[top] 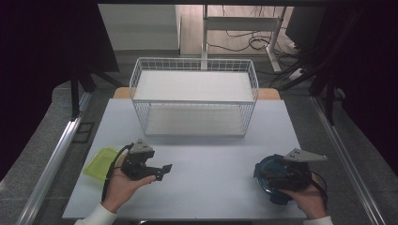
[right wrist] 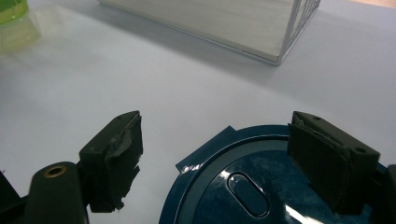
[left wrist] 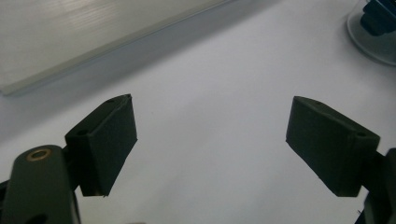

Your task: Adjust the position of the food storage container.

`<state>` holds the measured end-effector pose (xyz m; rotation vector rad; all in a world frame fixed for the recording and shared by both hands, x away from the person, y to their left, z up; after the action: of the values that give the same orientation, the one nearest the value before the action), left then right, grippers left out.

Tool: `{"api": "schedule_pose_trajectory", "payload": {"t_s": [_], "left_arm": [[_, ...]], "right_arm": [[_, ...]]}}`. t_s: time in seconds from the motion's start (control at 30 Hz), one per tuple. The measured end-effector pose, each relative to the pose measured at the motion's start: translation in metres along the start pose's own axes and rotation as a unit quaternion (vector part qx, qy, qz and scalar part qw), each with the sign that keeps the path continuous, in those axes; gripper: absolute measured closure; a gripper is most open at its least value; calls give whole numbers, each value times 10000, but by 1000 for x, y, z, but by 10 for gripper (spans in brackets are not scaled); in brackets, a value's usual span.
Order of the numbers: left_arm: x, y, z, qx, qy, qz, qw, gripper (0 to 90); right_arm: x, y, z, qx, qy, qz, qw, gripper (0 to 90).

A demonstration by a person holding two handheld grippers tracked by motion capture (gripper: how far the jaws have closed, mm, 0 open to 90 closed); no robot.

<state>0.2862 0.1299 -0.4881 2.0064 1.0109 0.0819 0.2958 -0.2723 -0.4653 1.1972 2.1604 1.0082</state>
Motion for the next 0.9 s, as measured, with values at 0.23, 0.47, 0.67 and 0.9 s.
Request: {"api": "schedule_pose_trajectory", "payload": {"t_s": [0.23, 0.47, 0.67, 0.9], "left_arm": [[2, -2, -3, 24, 69, -36, 10000, 154], [-2, -5, -6, 7, 36, -6, 10000, 150], [-3, -6, -6, 10, -6, 20, 10000, 147], [-1, -5, -12, -86, 52, -40, 9999, 148]], "right_arm": [[-1, -2, 7, 106, 46, 34, 9999, 181], [-1, 2, 7, 87, 45, 85, 9999, 193], [1, 5, 4, 48, 76, 117, 9999, 196], [-7, 8, 1, 16, 49, 178, 9998, 213]]}}
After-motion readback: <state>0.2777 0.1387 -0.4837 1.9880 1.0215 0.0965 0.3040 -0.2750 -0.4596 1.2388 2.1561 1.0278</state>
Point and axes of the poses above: each handheld gripper's, and its own axes: z roughly forward along the jaws, y roughly out of its top, x roughly to its left, the point moved 5 cm from there along z, roughly forward along the jaws, and after that the axes turned 11 degrees about -y, right-handed, at the moved point
